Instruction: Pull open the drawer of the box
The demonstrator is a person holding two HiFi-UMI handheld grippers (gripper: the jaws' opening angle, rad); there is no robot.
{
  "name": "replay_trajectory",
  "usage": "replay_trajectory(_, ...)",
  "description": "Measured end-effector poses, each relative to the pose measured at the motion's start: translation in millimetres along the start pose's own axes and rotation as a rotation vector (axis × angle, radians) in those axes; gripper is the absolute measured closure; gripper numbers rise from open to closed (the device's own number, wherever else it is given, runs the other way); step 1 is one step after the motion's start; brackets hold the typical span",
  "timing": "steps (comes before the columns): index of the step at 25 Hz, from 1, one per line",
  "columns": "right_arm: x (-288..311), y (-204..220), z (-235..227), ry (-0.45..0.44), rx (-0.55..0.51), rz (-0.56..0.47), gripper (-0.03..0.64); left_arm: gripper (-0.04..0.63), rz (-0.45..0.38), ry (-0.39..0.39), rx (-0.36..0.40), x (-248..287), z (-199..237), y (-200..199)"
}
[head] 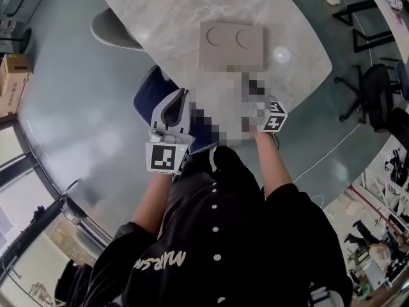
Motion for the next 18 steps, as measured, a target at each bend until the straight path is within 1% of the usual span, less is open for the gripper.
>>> replay_trajectory(2,15.5,14.7,-3.9,-0.008,0.055,0.038,0.572,0.566,0.015,0.001,-0.003,-1.7,1.3,6.4)
replay_trajectory(7,44.5,38.3,-16.6,-0.013,0.214,0.084,0.561,0.566,0.043,0.009,-0.026,-4.1,3.1,19.2)
replay_trajectory(9,51.9,45.2,-22.9,-0.009,0.253,0.098,0.558,0.566,0.057,0.009,-0.036,-4.7,4.2,24.0)
replay_trajectory(11,56.9,46.6,-28.2,-0.007,0.279,0.104,0.565,0.566,0.086,0.009,-0.041,-5.4,5.1,30.4)
replay_trajectory(14,64.1,42.7,-29.2,-0.037,0.347,0.103,0.563,0.566,0.077,0.019,-0.035,-5.6,6.7,34.4)
replay_trajectory(16,67.0,43.8,-29.3,-0.049,0.403,0.134,0.563,0.566,0.081,0.021,-0.041,-6.2,6.7,35.9)
replay_trajectory(18,68.4,47.6,-29.0,-0.057,0.462,0.176,0.556,0.566,0.109,0.017,-0.051,-7.7,5.6,39.7)
Point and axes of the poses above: the fingertips, and each gripper's own axes: x forward along the fingers, z to its left, y out of its underside, the point moved 4 cm from there along -x, backward along the fingers, and after that the axes turned 3 degrees about -x, right-handed, at the moved point
